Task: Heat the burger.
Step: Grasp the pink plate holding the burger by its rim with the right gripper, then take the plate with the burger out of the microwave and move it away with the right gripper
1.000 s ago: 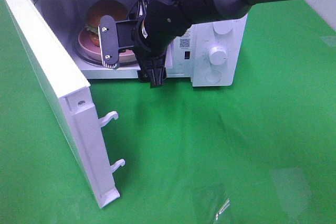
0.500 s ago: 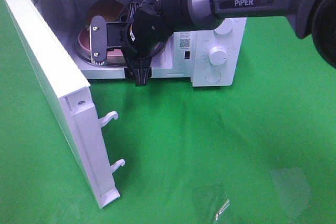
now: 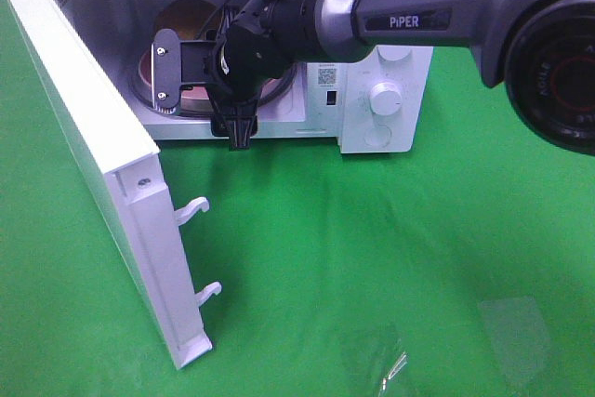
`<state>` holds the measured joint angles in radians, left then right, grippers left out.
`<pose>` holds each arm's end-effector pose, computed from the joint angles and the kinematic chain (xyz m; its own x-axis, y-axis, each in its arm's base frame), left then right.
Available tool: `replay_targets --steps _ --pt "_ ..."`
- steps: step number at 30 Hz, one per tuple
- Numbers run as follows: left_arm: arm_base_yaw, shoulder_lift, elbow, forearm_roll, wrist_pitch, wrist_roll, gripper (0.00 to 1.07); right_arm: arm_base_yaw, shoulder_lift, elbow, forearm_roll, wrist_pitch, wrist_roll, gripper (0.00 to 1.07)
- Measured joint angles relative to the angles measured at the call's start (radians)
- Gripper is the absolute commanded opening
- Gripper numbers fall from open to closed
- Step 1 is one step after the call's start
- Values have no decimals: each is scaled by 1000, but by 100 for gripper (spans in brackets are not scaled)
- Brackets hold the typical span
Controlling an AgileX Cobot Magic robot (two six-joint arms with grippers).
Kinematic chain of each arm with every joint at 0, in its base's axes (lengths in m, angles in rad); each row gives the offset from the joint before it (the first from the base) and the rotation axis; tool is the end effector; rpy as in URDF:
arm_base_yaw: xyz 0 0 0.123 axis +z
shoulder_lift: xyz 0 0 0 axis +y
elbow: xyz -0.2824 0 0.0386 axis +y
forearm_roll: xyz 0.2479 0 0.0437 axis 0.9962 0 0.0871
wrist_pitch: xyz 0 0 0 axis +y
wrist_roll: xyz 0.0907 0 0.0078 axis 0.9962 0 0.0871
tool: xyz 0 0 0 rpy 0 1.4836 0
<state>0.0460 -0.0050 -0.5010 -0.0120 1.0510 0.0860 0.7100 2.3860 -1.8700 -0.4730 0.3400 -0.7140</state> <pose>-0.0053 -0.0012 0.2782 -0.4430 0.0596 -0.8945 -0.0012 0.9977 0.0671 0.4155 0.3388 0.1439 0.3118 -0.9287 -0.2007 -0.6877 -0.0748 -0.7222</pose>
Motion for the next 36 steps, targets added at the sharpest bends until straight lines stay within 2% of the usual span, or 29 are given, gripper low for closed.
replay_targets --steps 6,15,17,18,19,22,23,24,26,27,28,29,30,36 --pt "0 0 0 6 0 0 98 0 46 -46 34 -1 1 79" --pt "0 0 0 29 0 0 98 0 68 -52 48 -21 1 75" --pt "0 0 0 30 0 0 98 0 79 -52 67 -23 1 65" --pt "0 0 0 30 0 0 98 0 79 -52 67 -23 1 65" --pt "0 0 0 30 0 0 98 0 80 -53 71 -23 3 55" --pt "0 0 0 30 0 0 98 0 81 -53 71 -23 7 48" --pt "0 0 0 30 0 0 98 0 81 -53 71 -23 16 35" --pt "0 0 0 30 0 0 98 0 81 -53 71 -23 16 35" --pt "0 0 0 30 0 0 98 1 81 -55 81 -10 51 13" --pt "0 0 0 30 0 0 98 1 81 -55 81 -10 51 13" --pt "0 0 0 30 0 0 98 3 78 -55 91 -2 73 5" --pt "0 0 0 30 0 0 98 3 78 -55 91 -2 73 5" --pt "0 0 0 30 0 0 98 7 75 -55 90 -1 85 0" --pt "0 0 0 30 0 0 98 8 70 -57 90 -4 96 0"
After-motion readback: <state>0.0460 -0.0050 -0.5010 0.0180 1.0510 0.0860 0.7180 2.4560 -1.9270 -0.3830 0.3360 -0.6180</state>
